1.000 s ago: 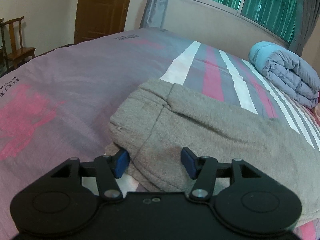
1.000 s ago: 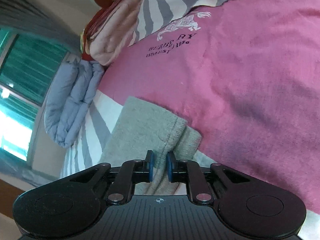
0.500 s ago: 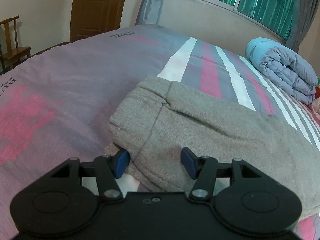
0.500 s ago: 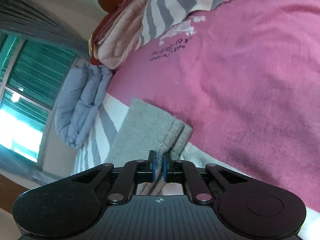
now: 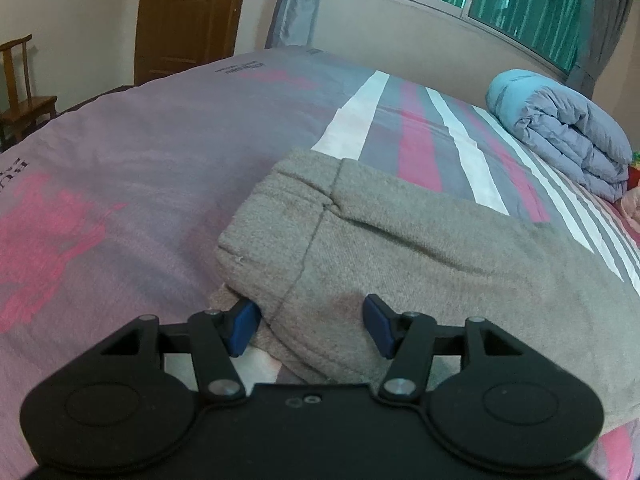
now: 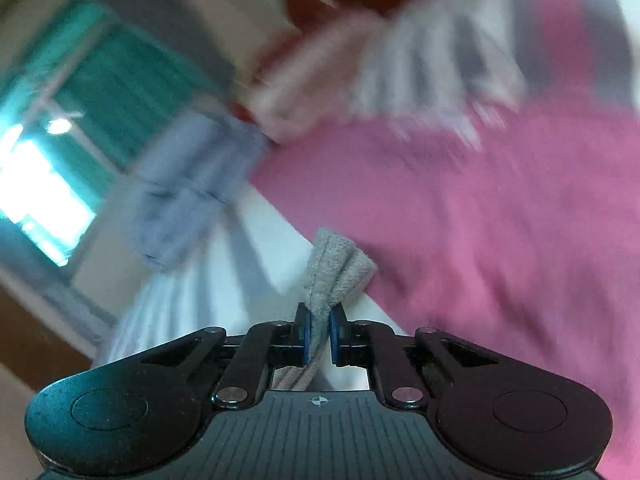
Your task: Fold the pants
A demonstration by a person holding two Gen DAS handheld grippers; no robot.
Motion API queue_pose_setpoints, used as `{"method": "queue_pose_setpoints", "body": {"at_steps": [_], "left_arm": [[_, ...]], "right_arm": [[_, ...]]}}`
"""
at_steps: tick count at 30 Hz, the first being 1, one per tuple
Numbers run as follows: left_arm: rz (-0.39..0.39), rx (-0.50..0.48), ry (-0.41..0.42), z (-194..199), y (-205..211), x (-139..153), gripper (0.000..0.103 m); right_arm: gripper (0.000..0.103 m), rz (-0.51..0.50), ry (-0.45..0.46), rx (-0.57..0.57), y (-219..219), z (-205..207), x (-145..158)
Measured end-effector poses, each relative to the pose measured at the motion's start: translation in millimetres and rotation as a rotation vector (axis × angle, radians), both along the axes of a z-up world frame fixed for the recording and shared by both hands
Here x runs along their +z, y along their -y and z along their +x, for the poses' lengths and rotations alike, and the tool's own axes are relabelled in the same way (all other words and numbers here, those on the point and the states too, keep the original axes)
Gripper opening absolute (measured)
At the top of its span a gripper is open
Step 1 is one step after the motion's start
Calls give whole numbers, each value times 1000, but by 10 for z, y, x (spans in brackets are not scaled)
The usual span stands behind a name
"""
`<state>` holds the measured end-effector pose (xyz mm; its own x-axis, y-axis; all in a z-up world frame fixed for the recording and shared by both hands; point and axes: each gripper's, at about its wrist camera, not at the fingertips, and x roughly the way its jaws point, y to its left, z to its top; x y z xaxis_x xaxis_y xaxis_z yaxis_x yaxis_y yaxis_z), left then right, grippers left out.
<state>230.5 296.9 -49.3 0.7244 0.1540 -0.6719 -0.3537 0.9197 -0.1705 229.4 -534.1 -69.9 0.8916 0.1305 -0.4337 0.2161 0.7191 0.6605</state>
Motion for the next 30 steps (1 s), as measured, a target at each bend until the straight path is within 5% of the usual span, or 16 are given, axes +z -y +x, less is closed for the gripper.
{"method": "queue_pose_setpoints", "body": {"at_steps": [2, 5, 7, 10, 11, 12, 15, 20, 22, 30], "left_arm": [[4, -1, 2, 1, 2, -13, 50], [13, 7, 2, 3, 26, 1, 50], [6, 27, 20, -47, 52, 58, 49], [7, 100, 72, -254, 201, 175, 60], [2, 110, 111, -352, 306, 192, 76], [-1, 119, 127, -418, 401, 188, 81], [-40, 122, 126, -576, 725, 119, 81], [-48, 105, 124, -772, 1093, 53, 82], [-28, 102, 133, -800, 1098, 67, 90], [-28, 82, 40, -688, 1025, -74, 91]], "right_arm": [[9, -32, -3, 4, -17, 5, -15], [15, 124, -217, -38, 102, 184, -544], [29, 244, -168, -97, 154, 10, -595], [34, 180, -67, -150, -76, -400, -294], [34, 201, -39, -107, -176, -472, -254], [34, 206, -33, -45, -332, -520, -210], [34, 220, -27, 89, -853, -582, -169], [34, 391, -55, 202, -1528, -547, -330], [34, 441, -82, 267, -1725, -490, -375], [34, 511, -156, 327, -2101, -141, -564]]}}
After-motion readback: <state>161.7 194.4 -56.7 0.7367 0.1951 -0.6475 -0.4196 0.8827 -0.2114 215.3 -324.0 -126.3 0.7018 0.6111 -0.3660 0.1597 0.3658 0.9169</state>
